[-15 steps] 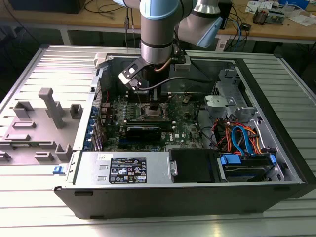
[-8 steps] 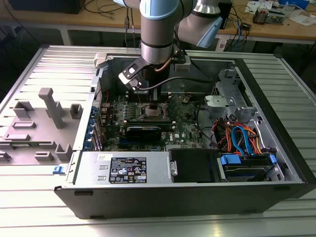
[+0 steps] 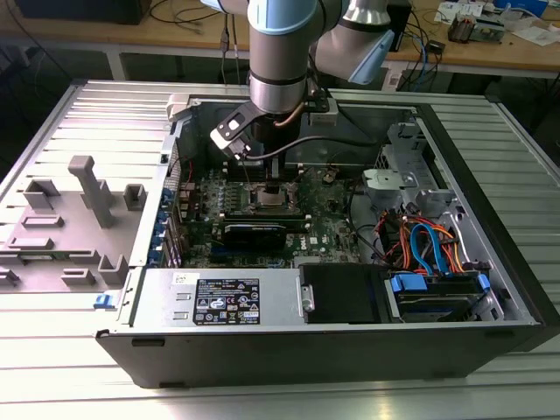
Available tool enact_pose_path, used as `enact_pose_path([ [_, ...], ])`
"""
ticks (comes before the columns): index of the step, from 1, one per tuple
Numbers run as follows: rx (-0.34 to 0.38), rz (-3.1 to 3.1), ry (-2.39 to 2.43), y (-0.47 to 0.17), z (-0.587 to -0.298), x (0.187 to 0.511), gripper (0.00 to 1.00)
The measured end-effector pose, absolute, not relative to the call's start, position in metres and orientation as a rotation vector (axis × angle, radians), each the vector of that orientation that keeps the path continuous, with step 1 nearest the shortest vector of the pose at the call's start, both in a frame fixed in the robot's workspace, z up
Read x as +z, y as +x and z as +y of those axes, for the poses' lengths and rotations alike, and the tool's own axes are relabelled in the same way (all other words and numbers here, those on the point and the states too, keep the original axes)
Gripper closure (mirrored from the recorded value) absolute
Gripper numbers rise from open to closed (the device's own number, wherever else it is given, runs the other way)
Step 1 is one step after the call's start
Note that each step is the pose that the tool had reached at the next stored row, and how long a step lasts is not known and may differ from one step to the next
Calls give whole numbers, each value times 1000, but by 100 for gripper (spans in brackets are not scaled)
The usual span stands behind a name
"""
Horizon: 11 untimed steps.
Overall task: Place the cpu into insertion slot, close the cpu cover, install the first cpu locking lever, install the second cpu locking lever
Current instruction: 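Close the cpu cover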
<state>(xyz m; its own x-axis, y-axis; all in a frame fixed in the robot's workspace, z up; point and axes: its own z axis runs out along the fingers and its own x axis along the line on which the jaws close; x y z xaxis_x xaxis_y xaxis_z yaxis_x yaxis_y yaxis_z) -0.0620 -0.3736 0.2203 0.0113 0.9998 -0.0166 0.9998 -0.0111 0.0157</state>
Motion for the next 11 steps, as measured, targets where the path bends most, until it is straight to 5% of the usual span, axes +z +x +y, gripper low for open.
enact_pose_path([
  [11, -3, 2211, 2198, -62, -373, 226, 89],
])
